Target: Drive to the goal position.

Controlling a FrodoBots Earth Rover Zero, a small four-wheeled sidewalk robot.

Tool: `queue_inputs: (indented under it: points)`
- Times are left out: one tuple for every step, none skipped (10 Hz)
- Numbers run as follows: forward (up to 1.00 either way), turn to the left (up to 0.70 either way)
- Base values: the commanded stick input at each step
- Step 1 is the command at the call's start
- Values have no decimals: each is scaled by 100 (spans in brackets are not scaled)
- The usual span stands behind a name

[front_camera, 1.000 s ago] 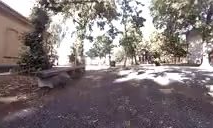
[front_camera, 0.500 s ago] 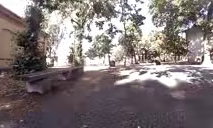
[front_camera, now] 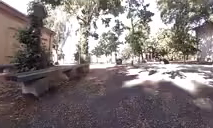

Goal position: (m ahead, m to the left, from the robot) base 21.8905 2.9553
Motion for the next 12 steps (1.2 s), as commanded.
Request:
queue_inputs:
  points:
    - [70, 0]
    - [70, 0]
    - [70, 0]
    - [70, 0]
    - [70, 0]
    - [70, 0]
    - [70, 0]
    - [70, 0]
    - [70, 0]
    - [70, 0]
    - [70, 0]
    - [70, 0]
